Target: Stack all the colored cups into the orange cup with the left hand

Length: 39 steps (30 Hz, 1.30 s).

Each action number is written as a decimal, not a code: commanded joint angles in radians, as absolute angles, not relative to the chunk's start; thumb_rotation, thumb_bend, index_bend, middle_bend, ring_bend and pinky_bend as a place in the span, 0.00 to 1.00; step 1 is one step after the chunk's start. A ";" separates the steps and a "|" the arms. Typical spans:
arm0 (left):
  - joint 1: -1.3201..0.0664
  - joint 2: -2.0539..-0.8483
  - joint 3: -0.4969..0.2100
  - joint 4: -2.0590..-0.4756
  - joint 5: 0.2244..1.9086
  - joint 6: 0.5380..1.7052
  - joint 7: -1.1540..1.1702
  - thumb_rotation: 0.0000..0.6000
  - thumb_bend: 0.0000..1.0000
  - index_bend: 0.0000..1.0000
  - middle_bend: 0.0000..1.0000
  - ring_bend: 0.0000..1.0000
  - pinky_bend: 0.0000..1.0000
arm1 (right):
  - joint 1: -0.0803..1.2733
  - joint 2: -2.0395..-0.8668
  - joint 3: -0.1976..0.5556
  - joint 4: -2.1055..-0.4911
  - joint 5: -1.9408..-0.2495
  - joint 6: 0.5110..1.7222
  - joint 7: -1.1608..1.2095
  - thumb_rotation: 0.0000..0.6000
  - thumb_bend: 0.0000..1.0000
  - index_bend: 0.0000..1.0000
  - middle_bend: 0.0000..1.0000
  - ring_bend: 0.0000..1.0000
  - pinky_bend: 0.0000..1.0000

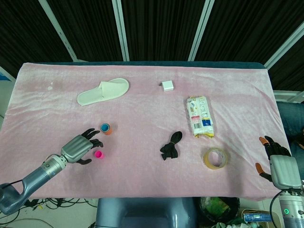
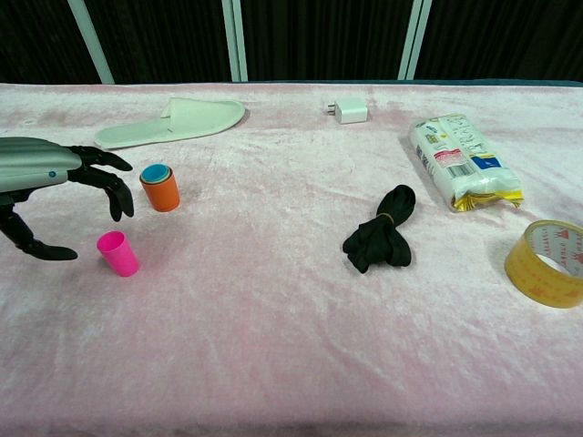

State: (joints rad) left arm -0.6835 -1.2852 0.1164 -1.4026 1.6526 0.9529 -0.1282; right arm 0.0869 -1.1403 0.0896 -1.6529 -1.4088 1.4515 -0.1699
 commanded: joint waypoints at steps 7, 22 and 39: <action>-0.703 -1.328 0.115 -1.359 1.665 0.931 -0.150 1.00 0.30 0.35 0.40 0.00 0.00 | 0.087 -1.140 0.090 -1.653 -1.406 1.451 -0.168 1.00 0.25 0.16 0.10 0.18 0.24; -0.688 -1.330 0.114 -1.341 1.679 0.986 -0.160 1.00 0.41 0.51 0.52 0.00 0.00 | 0.086 -1.139 0.090 -1.657 -1.406 1.452 -0.168 1.00 0.26 0.16 0.10 0.18 0.24; -0.732 -1.241 -0.015 -1.343 1.580 1.007 -0.267 1.00 0.42 0.51 0.51 0.00 0.00 | 0.086 -1.141 0.089 -1.658 -1.405 1.450 -0.175 1.00 0.25 0.16 0.10 0.17 0.24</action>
State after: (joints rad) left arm -0.7230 -1.2419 -0.0058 -1.3508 1.5913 1.0178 -0.2571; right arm 0.0863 -1.1405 0.0888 -1.6575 -1.4049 1.4498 -0.1750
